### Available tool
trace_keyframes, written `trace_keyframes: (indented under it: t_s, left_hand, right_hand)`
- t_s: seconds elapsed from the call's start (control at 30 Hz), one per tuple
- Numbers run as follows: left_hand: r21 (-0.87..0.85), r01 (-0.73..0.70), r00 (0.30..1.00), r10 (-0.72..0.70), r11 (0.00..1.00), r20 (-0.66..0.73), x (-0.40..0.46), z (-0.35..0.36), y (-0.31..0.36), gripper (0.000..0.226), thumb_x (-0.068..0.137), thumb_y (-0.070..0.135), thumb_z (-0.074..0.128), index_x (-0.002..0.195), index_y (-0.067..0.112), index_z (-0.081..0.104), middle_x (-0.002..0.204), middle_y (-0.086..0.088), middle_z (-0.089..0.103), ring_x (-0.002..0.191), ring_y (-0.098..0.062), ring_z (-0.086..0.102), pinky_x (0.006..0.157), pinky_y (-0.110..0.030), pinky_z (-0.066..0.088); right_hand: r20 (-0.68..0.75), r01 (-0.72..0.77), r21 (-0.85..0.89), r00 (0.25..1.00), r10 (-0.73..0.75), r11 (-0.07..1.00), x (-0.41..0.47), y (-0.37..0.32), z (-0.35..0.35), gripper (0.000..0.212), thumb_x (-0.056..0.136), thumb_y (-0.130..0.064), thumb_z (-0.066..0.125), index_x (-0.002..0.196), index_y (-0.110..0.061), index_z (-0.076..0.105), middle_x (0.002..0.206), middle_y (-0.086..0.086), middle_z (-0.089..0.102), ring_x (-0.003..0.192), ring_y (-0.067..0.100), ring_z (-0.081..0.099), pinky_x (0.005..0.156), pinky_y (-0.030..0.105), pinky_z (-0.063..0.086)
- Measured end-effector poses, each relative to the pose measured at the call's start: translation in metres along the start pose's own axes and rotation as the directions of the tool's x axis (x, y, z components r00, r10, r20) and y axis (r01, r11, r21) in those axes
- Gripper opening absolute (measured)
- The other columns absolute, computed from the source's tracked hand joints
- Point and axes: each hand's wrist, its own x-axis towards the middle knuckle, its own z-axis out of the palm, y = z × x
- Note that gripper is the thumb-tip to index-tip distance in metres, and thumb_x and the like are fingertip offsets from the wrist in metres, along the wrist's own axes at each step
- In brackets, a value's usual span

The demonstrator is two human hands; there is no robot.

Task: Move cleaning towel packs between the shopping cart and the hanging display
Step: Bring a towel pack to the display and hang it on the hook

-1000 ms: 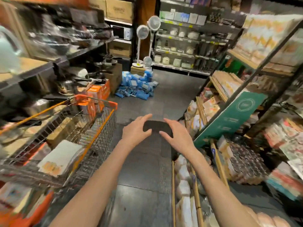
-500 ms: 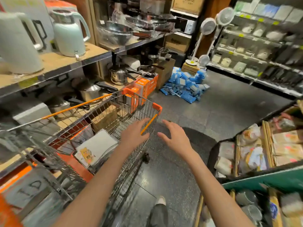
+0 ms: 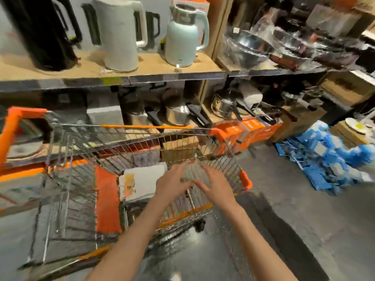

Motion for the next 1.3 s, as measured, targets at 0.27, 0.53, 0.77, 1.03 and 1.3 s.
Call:
trace_keyframes:
  t_s: [0.27, 0.53, 0.77, 1.03, 1.3]
  left_hand:
    - [-0.280, 0.296, 0.935, -0.337, 0.913, -0.108, 0.008, 0.029, -0.065, 0.061, 0.089, 0.036, 0.057, 0.142, 0.041, 0.027, 0.143, 0.001, 0.040, 0.124, -0.018, 0.046, 0.090, -0.038, 0.048]
    - [-0.499, 0.455, 0.769, -0.608, 0.737, -0.198, 0.025, 0.059, -0.149, 0.062, 0.089, 0.033, 0.059, 0.144, 0.036, 0.029, 0.145, -0.001, 0.037, 0.128, -0.021, 0.042, 0.093, -0.034, 0.042]
    - [-0.712, 0.423, 0.621, -0.752, 0.560, -0.222, 0.059, 0.088, -0.203, 0.061, 0.089, 0.018, 0.062, 0.143, 0.024, 0.034, 0.137, -0.006, 0.041, 0.109, -0.006, 0.041, 0.087, -0.016, 0.033]
    - [-0.744, 0.479, 0.495, -0.843, 0.466, -0.210, 0.088, 0.141, -0.260, 0.054, 0.083, 0.007, 0.069, 0.130, -0.004, 0.046, 0.122, -0.024, 0.055, 0.097, -0.027, 0.058, 0.065, 0.001, 0.037]
    - [-0.783, 0.514, 0.287, -0.930, 0.352, -0.230, 0.119, 0.195, -0.297, 0.078, 0.072, 0.049, 0.065, 0.142, 0.033, 0.036, 0.139, -0.008, 0.046, 0.132, -0.025, 0.039, 0.102, -0.034, 0.038]
  right_hand:
    - [0.197, 0.160, 0.088, 0.965, -0.175, 0.983, 0.063, -0.001, 0.053, 0.060, 0.092, -0.048, 0.050, 0.144, -0.026, 0.031, 0.143, -0.004, 0.042, 0.132, 0.018, 0.037, 0.106, 0.032, 0.031]
    - [0.340, 0.220, 0.128, 0.906, -0.251, 0.967, 0.120, -0.017, 0.133, 0.062, 0.090, -0.054, 0.047, 0.144, -0.029, 0.029, 0.147, -0.007, 0.038, 0.136, 0.014, 0.033, 0.109, 0.034, 0.031]
    - [0.452, 0.204, 0.152, 0.856, -0.252, 0.967, 0.176, -0.021, 0.206, 0.063, 0.091, -0.047, 0.053, 0.145, -0.028, 0.027, 0.149, -0.007, 0.035, 0.137, 0.013, 0.031, 0.111, 0.033, 0.029]
    - [0.533, 0.193, 0.212, 0.799, -0.279, 0.958, 0.232, -0.031, 0.293, 0.067, 0.087, -0.035, 0.064, 0.144, -0.023, 0.032, 0.147, -0.005, 0.038, 0.135, 0.013, 0.033, 0.109, 0.025, 0.026]
    - [0.606, 0.233, 0.201, 0.734, -0.307, 0.952, 0.290, -0.035, 0.367, 0.082, 0.076, -0.040, 0.074, 0.143, -0.017, 0.033, 0.145, 0.002, 0.040, 0.134, 0.020, 0.035, 0.106, 0.027, 0.029]
